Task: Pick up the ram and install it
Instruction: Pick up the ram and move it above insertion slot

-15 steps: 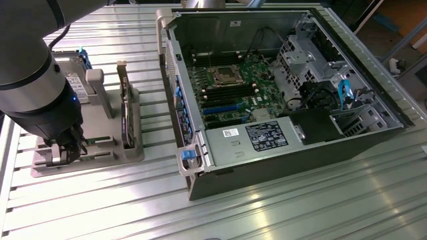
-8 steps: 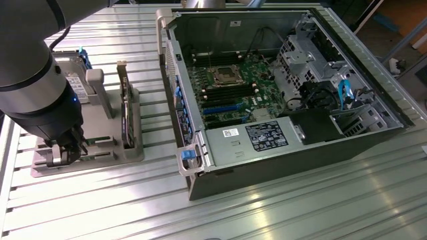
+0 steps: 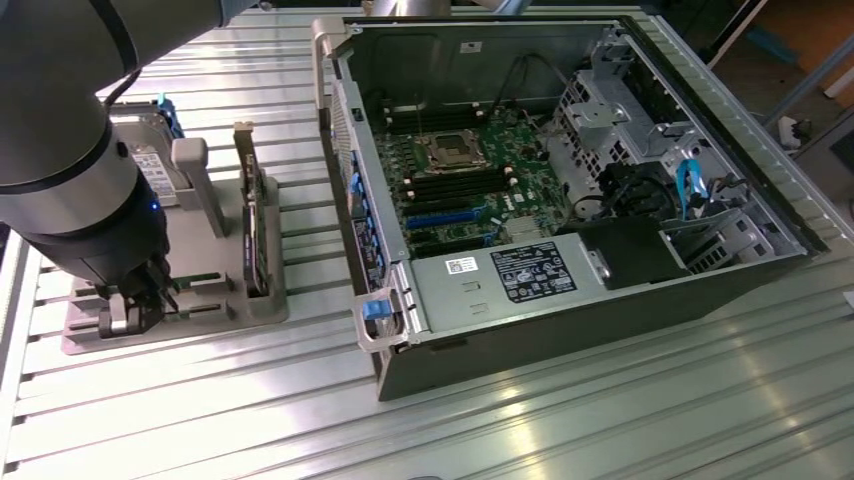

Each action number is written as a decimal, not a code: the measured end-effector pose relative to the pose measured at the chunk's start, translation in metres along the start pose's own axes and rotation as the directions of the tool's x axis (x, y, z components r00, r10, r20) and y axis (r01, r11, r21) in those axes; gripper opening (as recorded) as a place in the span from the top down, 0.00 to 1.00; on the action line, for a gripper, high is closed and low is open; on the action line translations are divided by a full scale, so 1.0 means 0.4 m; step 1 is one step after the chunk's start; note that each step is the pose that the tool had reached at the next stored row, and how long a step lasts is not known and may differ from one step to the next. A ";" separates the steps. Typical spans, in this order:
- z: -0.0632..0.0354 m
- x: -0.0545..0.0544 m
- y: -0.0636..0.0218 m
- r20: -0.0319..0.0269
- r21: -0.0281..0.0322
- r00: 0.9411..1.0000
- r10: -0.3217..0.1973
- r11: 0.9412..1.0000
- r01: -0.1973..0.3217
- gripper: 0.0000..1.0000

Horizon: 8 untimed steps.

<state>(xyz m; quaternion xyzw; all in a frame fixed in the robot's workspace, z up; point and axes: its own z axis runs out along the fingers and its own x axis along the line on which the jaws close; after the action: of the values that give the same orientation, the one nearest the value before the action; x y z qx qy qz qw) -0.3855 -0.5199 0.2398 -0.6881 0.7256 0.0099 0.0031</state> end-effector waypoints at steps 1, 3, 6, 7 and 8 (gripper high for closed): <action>0.000 0.000 0.000 0.000 0.000 1.000 0.000 1.000 0.000 0.76; 0.001 0.000 0.000 0.000 0.000 1.000 0.000 1.000 0.000 0.76; 0.001 0.000 0.000 0.000 0.000 1.000 0.000 1.000 0.000 0.76; 0.002 0.000 0.000 0.000 0.000 1.000 0.000 1.000 0.000 0.76; 0.003 0.000 0.000 0.000 0.000 1.000 0.000 1.000 0.000 0.76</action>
<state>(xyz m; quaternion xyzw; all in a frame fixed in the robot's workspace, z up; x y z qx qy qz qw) -0.3854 -0.5198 0.2385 -0.6881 0.7256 0.0099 0.0035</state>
